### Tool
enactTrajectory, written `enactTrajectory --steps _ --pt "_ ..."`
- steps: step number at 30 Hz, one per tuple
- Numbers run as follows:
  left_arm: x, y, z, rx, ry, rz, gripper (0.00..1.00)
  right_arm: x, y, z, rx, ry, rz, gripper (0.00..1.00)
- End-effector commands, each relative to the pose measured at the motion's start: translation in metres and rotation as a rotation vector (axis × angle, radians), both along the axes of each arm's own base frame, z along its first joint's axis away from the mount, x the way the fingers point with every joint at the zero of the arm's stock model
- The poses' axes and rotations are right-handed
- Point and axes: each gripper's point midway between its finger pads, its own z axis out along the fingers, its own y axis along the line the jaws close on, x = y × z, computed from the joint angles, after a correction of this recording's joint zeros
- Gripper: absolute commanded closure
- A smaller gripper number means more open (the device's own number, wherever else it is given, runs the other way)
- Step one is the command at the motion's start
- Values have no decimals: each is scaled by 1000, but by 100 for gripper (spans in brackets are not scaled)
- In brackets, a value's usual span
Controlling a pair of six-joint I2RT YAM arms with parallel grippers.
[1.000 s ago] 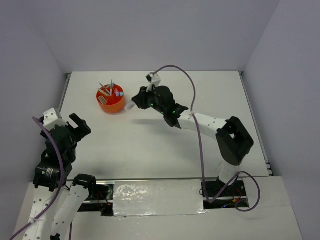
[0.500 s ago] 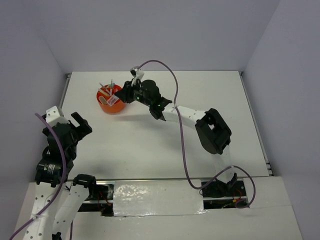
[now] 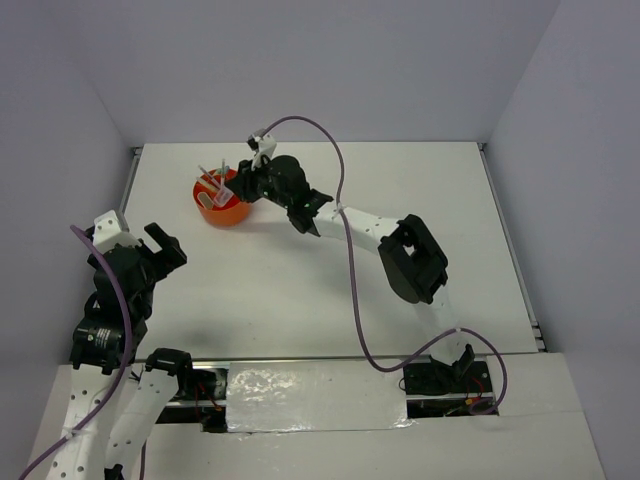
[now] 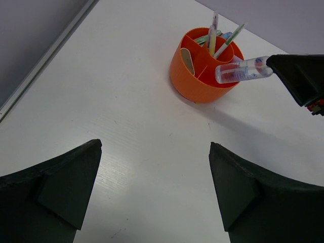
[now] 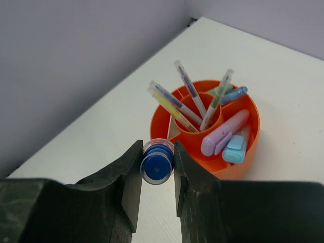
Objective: Sort the stationery into containers
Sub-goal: Place the stationery in the storage box.
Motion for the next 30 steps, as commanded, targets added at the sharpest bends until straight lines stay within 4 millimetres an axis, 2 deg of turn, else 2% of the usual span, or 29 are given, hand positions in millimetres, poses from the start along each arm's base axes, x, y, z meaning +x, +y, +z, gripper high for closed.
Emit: enactTrajectory --steps 1,7,10,16,18,21,23,24,25,27,30 --pt "3 -1 17 5 -62 -15 1 5 6 22 5 -72 -12 100" --pt "3 -1 18 5 -64 -15 1 11 7 9 -35 -68 -24 100" --pt "3 0 17 4 -65 -9 1 14 7 7 -55 -76 -29 96" --pt "4 2 17 4 -60 -8 1 15 13 1 -114 -96 -30 86" --pt "5 2 16 5 -59 -10 1 13 15 -1 -137 -105 -31 76" --pt "5 1 16 7 -57 -14 1 13 15 -2 -152 -111 -32 74" --pt "5 1 16 7 -58 -17 1 12 16 -2 -156 -109 -30 63" --pt "6 0 16 7 -57 -23 1 10 18 0 -154 -113 -24 37" --pt "6 0 15 8 -54 -24 1 6 19 4 -150 -118 -14 23" --pt "6 0 15 9 -54 -21 1 3 19 13 -151 -133 -12 11" --pt "6 1 14 9 -48 -18 1 -6 18 39 -131 -161 -8 7"
